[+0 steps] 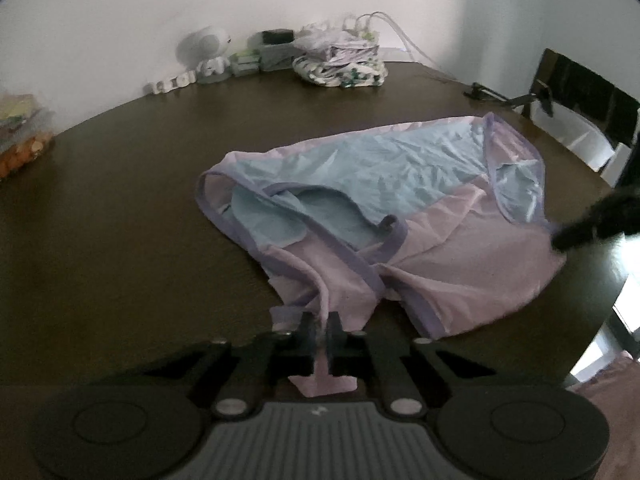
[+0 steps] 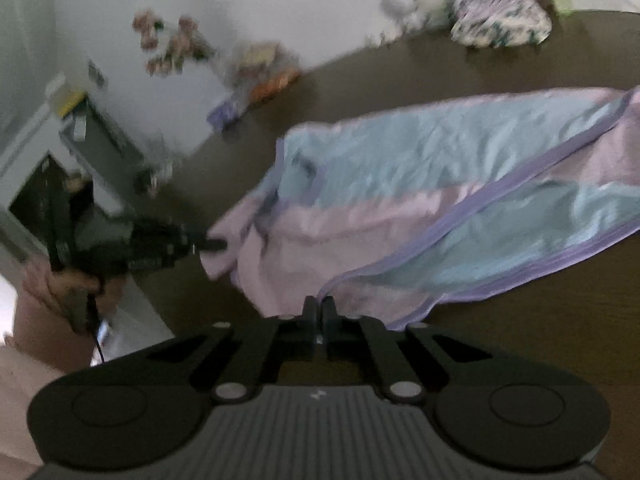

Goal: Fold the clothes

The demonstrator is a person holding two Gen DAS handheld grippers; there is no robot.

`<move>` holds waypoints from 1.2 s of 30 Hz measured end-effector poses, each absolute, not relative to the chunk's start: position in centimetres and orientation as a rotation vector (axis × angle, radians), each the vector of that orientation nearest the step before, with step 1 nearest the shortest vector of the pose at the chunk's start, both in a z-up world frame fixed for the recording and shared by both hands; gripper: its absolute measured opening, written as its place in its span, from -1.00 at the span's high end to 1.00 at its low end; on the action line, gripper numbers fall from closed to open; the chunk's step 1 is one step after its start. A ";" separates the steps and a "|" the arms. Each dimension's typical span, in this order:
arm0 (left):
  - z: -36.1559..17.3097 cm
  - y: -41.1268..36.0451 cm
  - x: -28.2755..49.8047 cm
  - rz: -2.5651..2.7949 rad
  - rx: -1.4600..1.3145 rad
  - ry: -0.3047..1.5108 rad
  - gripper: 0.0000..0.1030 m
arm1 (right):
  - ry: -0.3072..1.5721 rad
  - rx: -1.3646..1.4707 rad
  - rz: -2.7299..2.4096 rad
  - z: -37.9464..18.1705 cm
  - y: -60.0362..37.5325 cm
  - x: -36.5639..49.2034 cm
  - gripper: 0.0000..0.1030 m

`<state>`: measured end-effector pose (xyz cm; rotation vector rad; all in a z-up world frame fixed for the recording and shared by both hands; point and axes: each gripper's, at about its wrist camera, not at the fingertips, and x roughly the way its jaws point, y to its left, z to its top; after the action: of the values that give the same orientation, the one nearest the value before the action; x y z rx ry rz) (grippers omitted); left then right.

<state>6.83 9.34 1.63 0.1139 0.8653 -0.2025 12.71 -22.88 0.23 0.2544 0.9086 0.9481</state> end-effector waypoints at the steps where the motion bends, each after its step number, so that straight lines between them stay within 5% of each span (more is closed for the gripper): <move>1: 1.8 9.6 6.7 -0.195 0.117 0.859 0.94 | 0.890 0.280 0.938 0.7 -23.6 12.9 0.97; 9: 2.7 13.7 6.5 -0.031 0.032 0.836 0.93 | 0.775 0.385 0.816 2.5 -28.2 14.2 0.97; 16: 4.7 11.0 6.3 -0.174 -0.048 0.800 0.04 | 0.827 0.329 0.831 1.0 -26.3 13.9 0.96; 20: 4.8 7.4 8.2 -0.208 -0.007 0.863 -0.07 | 0.827 0.318 0.838 0.6 -25.9 13.6 0.93; 26: 3.1 4.7 10.7 -0.053 0.075 0.959 0.05 | 0.806 0.286 0.877 0.3 -25.9 12.6 0.90; 31: 1.7 4.1 10.8 0.004 0.105 0.991 0.82 | 0.811 0.263 0.902 -0.6 -25.9 12.7 0.88; 36: 1.9 5.1 10.1 0.012 0.049 0.982 0.95 | 0.820 0.303 0.921 -1.5 -26.5 13.5 0.92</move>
<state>10.09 5.07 1.94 0.0489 0.9823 0.0118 13.52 -26.49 -1.50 0.3033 0.8205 0.9208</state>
